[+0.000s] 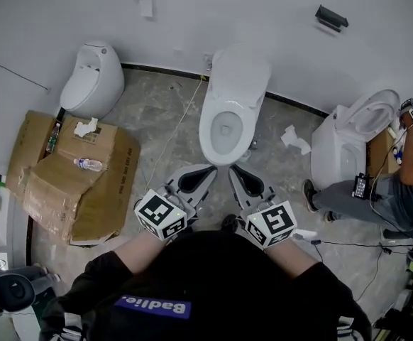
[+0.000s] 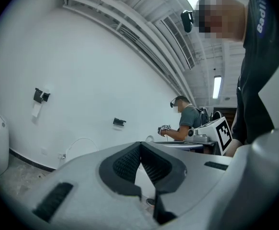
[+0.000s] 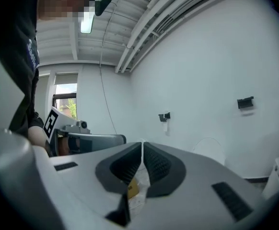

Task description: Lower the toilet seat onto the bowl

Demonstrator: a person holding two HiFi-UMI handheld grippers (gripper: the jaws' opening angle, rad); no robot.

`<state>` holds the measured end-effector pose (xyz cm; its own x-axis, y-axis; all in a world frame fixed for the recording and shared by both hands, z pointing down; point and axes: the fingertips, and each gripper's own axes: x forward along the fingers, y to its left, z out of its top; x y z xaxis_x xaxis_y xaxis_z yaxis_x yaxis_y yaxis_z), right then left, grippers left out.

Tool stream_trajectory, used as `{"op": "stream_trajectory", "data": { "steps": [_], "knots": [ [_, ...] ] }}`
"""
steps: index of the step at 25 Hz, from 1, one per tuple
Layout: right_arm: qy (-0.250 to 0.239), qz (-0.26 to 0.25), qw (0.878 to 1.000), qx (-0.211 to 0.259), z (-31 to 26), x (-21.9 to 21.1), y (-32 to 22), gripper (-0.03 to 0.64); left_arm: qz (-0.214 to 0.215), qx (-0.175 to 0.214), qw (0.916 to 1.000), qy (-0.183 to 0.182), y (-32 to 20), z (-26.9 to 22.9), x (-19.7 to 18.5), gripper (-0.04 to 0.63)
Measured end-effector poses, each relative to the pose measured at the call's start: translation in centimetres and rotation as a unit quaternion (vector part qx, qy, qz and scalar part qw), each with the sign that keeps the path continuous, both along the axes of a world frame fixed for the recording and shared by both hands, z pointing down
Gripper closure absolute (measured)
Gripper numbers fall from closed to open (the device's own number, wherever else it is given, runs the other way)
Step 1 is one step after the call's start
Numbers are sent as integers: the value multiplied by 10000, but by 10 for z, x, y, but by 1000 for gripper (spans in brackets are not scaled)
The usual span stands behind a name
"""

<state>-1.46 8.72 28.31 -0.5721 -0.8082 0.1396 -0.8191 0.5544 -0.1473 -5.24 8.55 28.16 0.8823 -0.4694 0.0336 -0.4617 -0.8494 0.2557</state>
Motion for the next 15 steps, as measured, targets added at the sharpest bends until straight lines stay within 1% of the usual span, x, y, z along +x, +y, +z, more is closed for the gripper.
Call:
{"op": "stream_trajectory", "data": {
  "steps": [3,7,15],
  "knots": [
    [53,-66,9998,180,-10,-2,6,581,3,39,10000,21,0,-4,1,580],
    [89,-72,9996,258,-11,-4,11,583,44,21,10000,9,1,-3,2,580],
    [36,-72,9998,163,-4,-3,15,586,94,83,9999,7,5,-5,8,580]
  ]
}}
